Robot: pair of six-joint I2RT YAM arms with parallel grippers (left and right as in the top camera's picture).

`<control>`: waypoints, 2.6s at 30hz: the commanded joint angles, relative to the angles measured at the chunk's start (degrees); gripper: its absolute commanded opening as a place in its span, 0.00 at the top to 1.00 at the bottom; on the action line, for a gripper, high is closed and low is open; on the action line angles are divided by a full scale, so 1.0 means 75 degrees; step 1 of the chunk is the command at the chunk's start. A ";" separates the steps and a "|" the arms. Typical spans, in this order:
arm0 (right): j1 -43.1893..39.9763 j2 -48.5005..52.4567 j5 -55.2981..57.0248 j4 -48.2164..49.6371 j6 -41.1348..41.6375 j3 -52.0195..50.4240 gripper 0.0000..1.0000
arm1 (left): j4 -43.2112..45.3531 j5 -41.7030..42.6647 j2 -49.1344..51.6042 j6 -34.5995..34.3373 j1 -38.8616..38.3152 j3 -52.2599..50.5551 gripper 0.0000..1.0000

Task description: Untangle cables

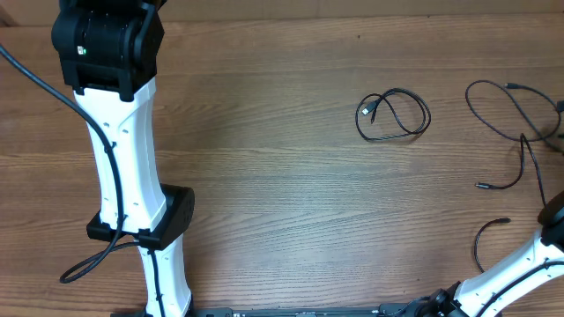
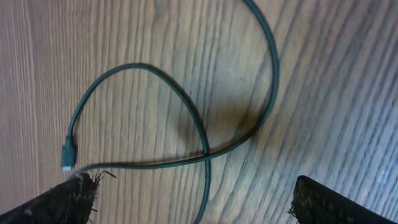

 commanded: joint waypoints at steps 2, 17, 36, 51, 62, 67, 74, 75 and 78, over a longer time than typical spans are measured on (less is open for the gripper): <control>0.0195 0.0425 -0.0050 0.0125 0.0699 0.0050 0.00 | -0.0015 0.0032 0.0079 -0.0131 -0.0093 -0.0006 0.62; 0.0644 0.1224 -0.0493 0.1690 0.0268 0.0050 0.00 | 0.0044 -0.0052 0.0079 -0.0128 -0.0090 -0.0006 0.61; 0.0915 0.3057 -0.2655 0.6271 0.0087 0.0090 0.00 | 0.0271 -0.0058 0.0079 -0.0125 -0.0090 -0.0006 0.56; 0.1938 0.1052 -0.1466 0.1017 -0.2707 0.4389 0.00 | 0.0038 -0.1049 0.0079 0.0169 -0.0067 -0.0006 0.00; 0.3337 0.0761 -0.1000 -0.3386 -0.3337 0.5829 0.00 | 0.0009 -0.1067 0.0079 0.0597 0.0131 -0.0006 0.00; 0.4182 0.0793 -0.0860 -0.4768 -0.3150 0.5805 0.01 | -0.0221 -0.1055 0.0079 0.0624 0.0347 -0.0006 0.00; 0.5100 0.0898 0.0347 -0.5505 -0.2428 0.5674 0.00 | -0.1084 -0.1055 0.0079 0.0627 0.0606 -0.0006 0.00; 0.5190 0.0938 0.0562 -0.5648 -0.2232 0.5560 0.00 | -0.1201 -0.1055 0.0079 0.0653 0.0632 -0.0006 0.00; 0.5286 0.0988 0.0679 -0.5697 -0.2209 0.4969 0.00 | -0.1390 -0.1061 0.0079 0.0845 0.0682 -0.0006 0.00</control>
